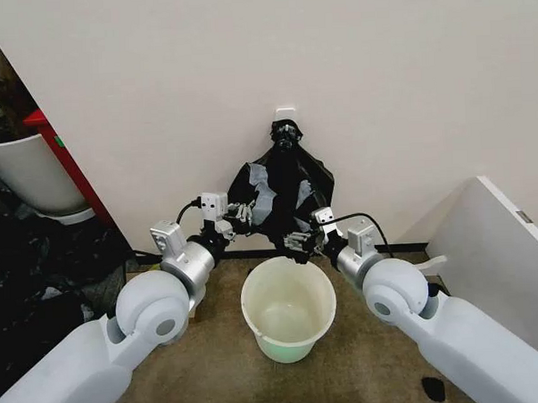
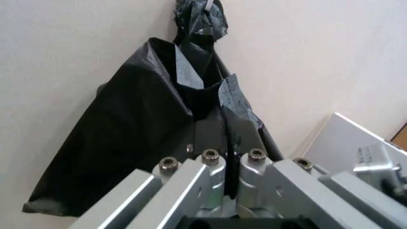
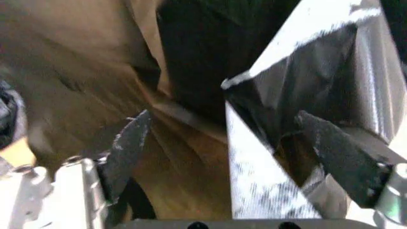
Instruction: Place the garbage bag over the trash bin.
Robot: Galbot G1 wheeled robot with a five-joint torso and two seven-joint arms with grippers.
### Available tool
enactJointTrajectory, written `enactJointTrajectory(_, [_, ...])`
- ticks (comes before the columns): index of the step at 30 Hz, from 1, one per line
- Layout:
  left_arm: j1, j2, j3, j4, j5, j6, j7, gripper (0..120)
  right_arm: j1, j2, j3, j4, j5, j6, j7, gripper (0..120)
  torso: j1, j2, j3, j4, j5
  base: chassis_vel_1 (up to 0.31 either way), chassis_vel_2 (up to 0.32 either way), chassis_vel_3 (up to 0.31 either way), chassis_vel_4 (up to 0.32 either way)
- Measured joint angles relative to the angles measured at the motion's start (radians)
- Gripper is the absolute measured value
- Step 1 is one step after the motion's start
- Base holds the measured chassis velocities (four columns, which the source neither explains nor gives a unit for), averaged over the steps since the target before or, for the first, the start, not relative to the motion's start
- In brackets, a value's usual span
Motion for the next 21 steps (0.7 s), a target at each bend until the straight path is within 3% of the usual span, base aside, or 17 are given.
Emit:
enactJointTrajectory(3, [0.011, 0.000, -0.007, -0.005, 0.002, 0.000, 0.000, 0, 0.009, 0.000, -0.014, -0.010, 0.014, -0.025, 0.014, 81, 0.000, 0.000, 0.000, 0.0000, 0.0001, 0.000, 0.000, 0.000, 0.000])
enactJointTrajectory(9, [0.027, -0.002, -0.020, -0.011, 0.009, -0.003, 0.000, 0, 0.067, 0.030, -0.055, -0.043, 0.027, -0.076, 0.092, 56, 0.000, 0.000, 0.000, 0.0003, 0.0001, 0.000, 0.000, 0.000, 0.000])
enactJointTrajectory(11, [0.029, -0.003, -0.022, -0.011, 0.009, -0.004, 0.000, 0, 0.075, 0.030, -0.060, -0.048, 0.027, -0.081, 0.097, 53, 0.000, 0.000, 0.000, 0.0003, 0.0000, 0.000, 0.000, 0.000, 0.000])
enactJointTrajectory(13, [0.036, -0.003, -0.028, -0.011, 0.010, -0.005, 0.000, 0, 0.089, 0.025, -0.072, -0.055, 0.027, -0.094, 0.106, 40, 0.000, 0.000, 0.000, 0.0001, 0.0000, 0.000, 0.000, 0.000, 0.000])
enactJointTrajectory(18, [0.042, -0.003, -0.030, -0.011, 0.011, -0.007, 0.000, 0, 0.101, 0.018, -0.086, -0.060, 0.026, -0.114, 0.113, 26, 0.000, 0.000, 0.000, 0.0002, 0.0000, 0.000, 0.000, 0.000, 0.000])
enactJointTrajectory(21, [0.042, -0.003, -0.030, -0.011, 0.012, -0.008, 0.000, 0, 0.104, 0.008, -0.090, -0.061, 0.025, -0.120, 0.112, 11, 0.000, 0.000, 0.000, 0.0001, 0.0001, 0.000, 0.000, 0.000, 0.000])
